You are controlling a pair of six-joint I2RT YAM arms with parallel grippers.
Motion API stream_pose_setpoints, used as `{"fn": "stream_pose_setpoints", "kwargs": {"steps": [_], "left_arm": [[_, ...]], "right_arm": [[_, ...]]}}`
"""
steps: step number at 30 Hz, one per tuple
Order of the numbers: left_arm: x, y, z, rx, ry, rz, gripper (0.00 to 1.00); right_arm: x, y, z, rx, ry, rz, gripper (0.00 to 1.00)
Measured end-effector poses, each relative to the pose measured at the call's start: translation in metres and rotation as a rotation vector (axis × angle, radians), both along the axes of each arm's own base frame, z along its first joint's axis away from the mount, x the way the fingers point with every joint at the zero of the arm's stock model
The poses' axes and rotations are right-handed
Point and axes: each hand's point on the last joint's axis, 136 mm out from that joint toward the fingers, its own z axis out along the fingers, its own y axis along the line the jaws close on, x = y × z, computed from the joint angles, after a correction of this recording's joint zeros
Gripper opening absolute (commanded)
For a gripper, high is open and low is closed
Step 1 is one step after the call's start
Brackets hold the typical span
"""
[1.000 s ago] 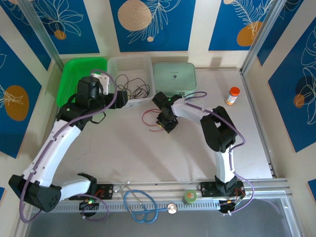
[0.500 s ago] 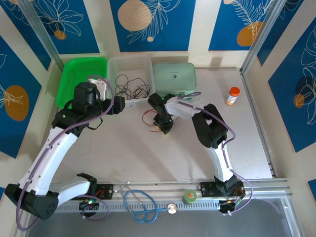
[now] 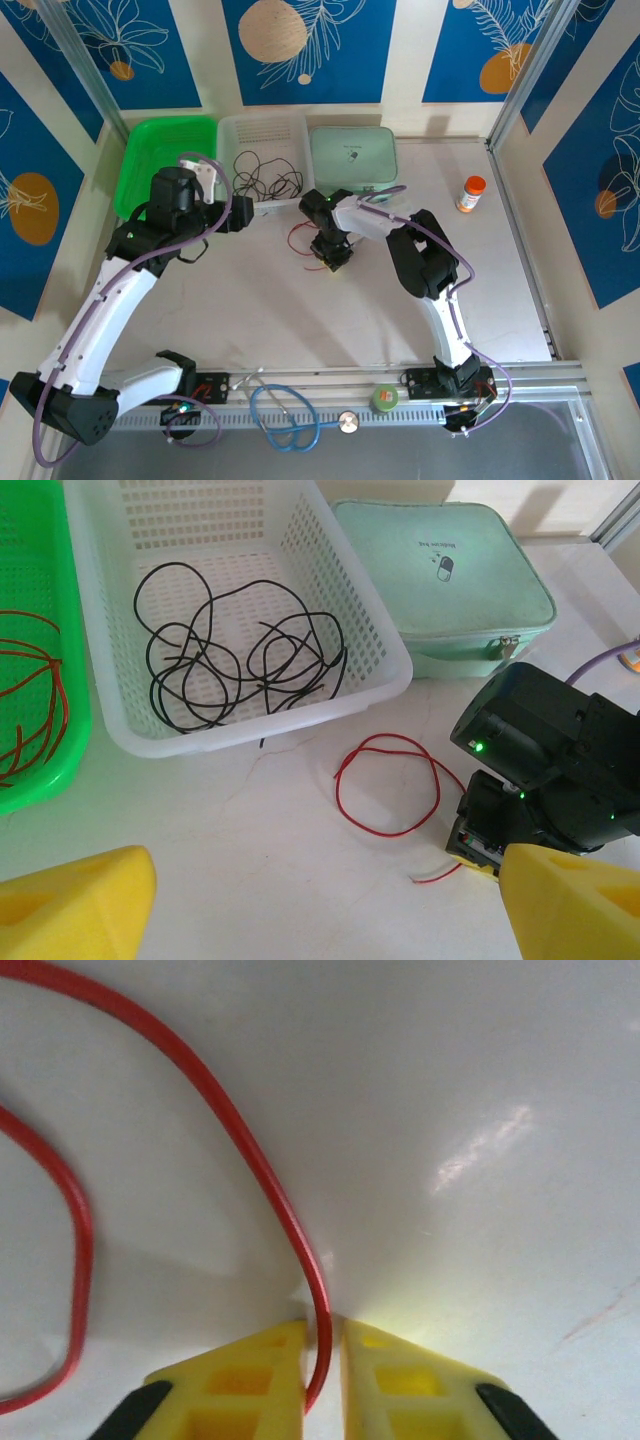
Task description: Untangle the cables
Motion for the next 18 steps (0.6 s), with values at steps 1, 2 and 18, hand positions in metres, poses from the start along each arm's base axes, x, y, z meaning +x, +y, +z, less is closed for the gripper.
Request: {"fn": "stream_pose_setpoints", "kwargs": {"steps": [1, 2, 18], "left_arm": [[-0.001, 0.0, 0.001, -0.001, -0.001, 0.0, 0.88], [-0.002, 0.001, 0.002, -0.001, -0.003, 0.0, 0.88], [-0.023, 0.01, 0.021, -0.015, -0.039, 0.001, 0.83]], "right_arm": [[0.0, 0.0, 0.0, -0.001, 0.001, 0.003, 0.09], [-0.001, 0.0, 0.0, -0.002, 0.002, 0.005, 0.08], [0.0, -0.031, 0.061, -0.045, -0.306, 0.131, 0.0]]}}
